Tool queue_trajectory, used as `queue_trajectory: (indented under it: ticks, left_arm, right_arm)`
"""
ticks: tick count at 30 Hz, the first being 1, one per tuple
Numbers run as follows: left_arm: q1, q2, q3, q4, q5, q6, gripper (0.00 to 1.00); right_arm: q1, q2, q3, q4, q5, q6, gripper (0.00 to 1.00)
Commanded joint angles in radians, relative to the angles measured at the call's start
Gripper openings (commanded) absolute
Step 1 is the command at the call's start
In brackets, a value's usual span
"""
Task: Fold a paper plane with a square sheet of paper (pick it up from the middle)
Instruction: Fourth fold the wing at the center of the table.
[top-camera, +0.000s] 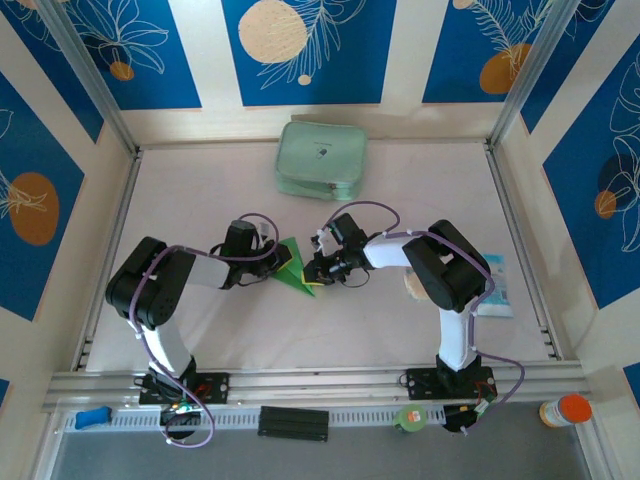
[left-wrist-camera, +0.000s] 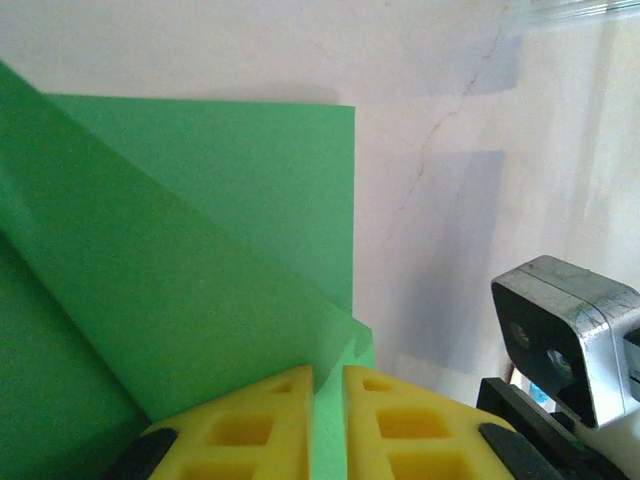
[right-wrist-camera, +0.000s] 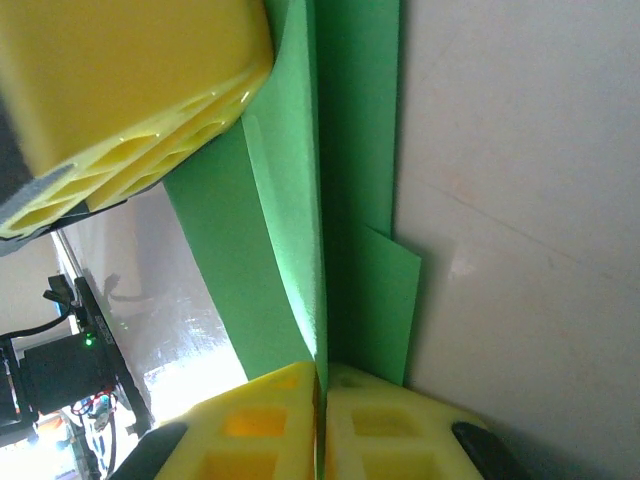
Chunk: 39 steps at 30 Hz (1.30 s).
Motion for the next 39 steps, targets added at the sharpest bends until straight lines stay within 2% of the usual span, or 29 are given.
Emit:
queue_trajectory:
  ticks: [1, 10, 20, 31, 39]
  left_arm:
    - [0.011, 0.023, 0.013, 0.014, 0.016, 0.018, 0.16]
    - [0.013, 0.029, 0.015, 0.003, 0.021, 0.026, 0.16]
    - [0.016, 0.035, 0.003, -0.019, 0.013, 0.031, 0.16]
    - [0.016, 0.039, -0.010, -0.006, 0.012, 0.025, 0.16]
    - [0.016, 0.043, -0.014, 0.009, 0.016, 0.019, 0.16]
  right_arm:
    - [0.007, 0.097, -0.041, -0.134, 0.162, -0.035, 0.11]
    - [0.009, 0.085, -0.042, -0.127, 0.148, -0.040, 0.12]
    - [0.000, -0.052, -0.052, -0.080, 0.036, -0.016, 0.21]
    - [-0.002, -0.095, -0.040, -0.150, -0.012, -0.013, 0.21]
    - [0.001, -0.074, -0.036, -0.164, -0.023, -0.011, 0.16]
